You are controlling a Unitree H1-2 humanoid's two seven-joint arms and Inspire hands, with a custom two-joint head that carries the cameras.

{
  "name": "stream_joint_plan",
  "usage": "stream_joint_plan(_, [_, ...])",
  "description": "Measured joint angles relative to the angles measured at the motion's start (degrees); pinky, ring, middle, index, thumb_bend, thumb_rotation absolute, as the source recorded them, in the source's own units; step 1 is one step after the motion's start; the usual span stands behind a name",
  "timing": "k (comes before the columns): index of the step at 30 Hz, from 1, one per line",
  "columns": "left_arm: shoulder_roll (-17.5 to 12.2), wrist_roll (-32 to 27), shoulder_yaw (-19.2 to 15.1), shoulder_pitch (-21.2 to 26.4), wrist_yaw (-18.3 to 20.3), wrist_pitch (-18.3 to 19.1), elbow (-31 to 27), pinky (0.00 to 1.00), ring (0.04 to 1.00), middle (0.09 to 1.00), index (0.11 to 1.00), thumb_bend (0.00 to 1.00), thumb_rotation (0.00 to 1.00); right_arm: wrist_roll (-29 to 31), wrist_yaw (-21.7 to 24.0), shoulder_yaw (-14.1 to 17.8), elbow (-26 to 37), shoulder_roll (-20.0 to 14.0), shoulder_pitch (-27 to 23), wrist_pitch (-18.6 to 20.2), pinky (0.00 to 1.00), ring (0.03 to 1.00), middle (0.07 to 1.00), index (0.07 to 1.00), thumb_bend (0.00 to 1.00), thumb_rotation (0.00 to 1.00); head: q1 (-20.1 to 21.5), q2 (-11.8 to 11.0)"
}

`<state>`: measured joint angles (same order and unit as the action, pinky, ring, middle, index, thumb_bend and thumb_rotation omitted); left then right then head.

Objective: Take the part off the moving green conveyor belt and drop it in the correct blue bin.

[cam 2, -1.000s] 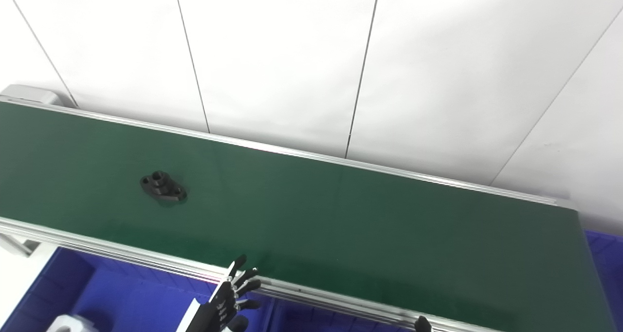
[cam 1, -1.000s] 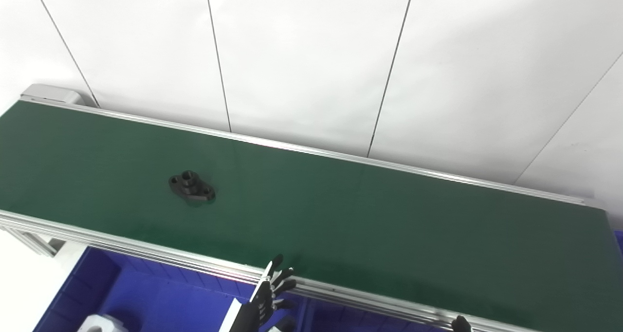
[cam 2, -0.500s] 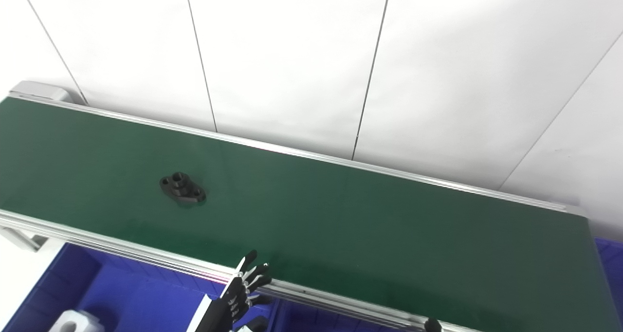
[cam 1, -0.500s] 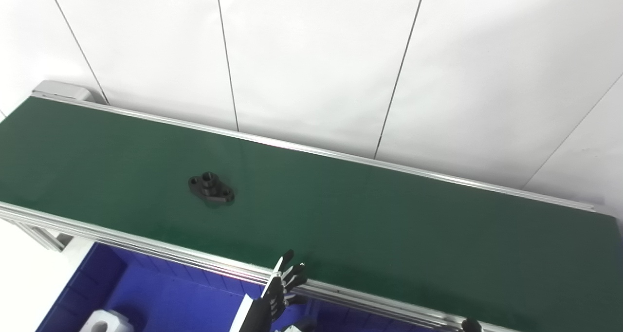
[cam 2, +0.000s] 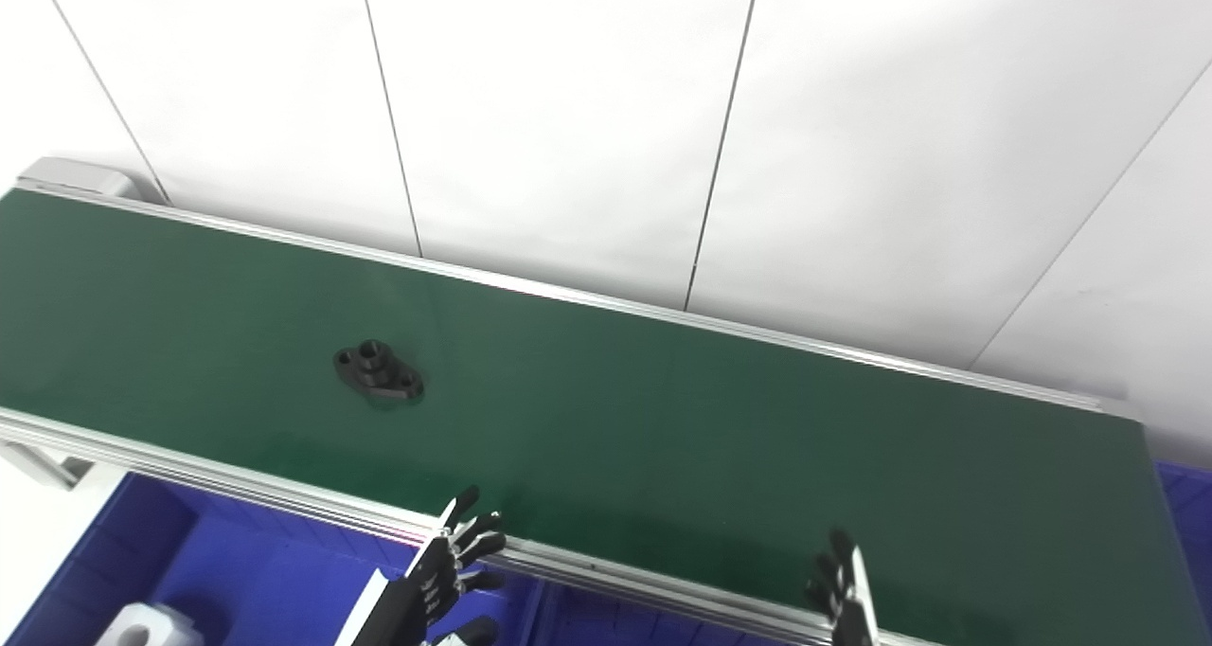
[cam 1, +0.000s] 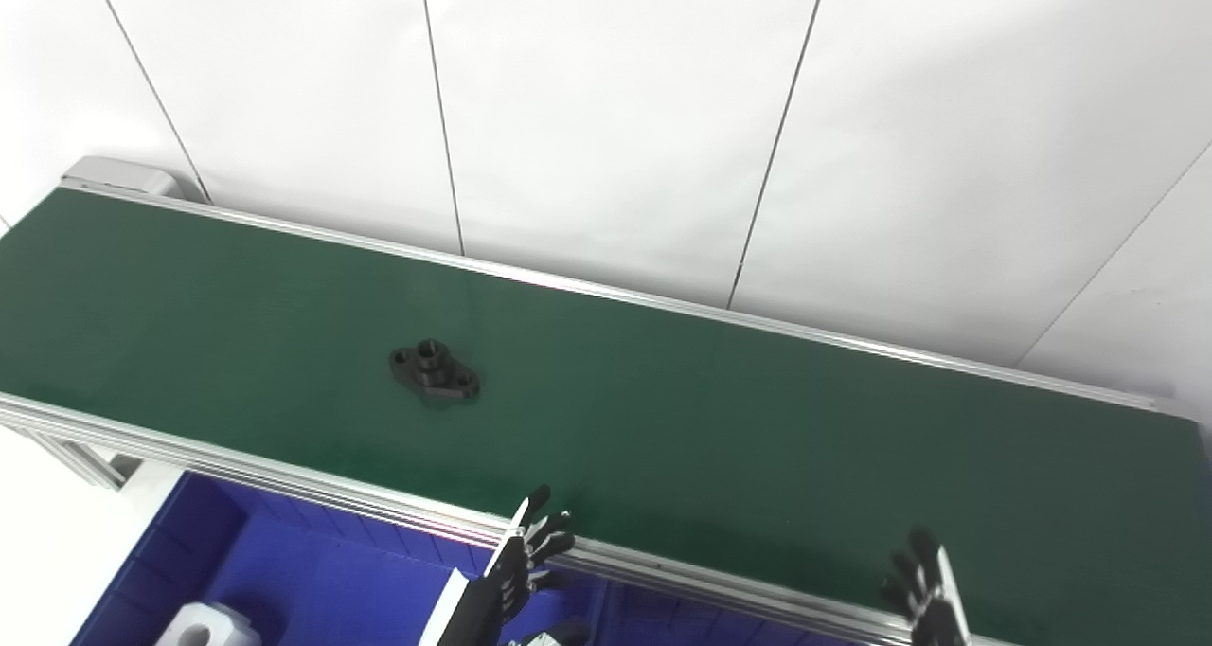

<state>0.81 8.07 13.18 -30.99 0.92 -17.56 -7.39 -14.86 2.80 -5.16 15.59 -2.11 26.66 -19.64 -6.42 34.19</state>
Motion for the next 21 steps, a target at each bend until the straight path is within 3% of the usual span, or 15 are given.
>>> stream_joint_plan(6, [-0.48, -0.48, -0.12, -0.24, 0.06, -0.05, -0.19, 0.82, 0.909, 0.935, 1.000, 0.80, 0.72, -5.09, -0.93, -0.40, 1.33, 2.13, -5.47, 4.42, 0.90, 0.972, 0.999, 0.981, 0.76, 0.69, 0.35, 0.18])
stream_joint_plan(15, [-1.27, -1.26, -0.02, -0.46, 0.12, -0.05, -1.56, 0.84, 0.925, 0.946, 1.000, 0.77, 0.73, -13.48, -0.94, -2.05, 1.90, 3.36, -17.06, 11.58, 0.70, 0.828, 0.904, 0.901, 0.84, 0.60, 0.70, 0.97])
stream_joint_plan(21, [-1.34, -1.16, 0.26, -0.51, 0.11, -0.01, -1.87, 0.83, 0.926, 0.947, 1.000, 0.77, 0.74, -22.19, 0.78, -5.44, -1.59, 3.47, -25.08, 19.29, 0.68, 0.829, 0.881, 0.874, 0.87, 0.58, 0.71, 1.23])
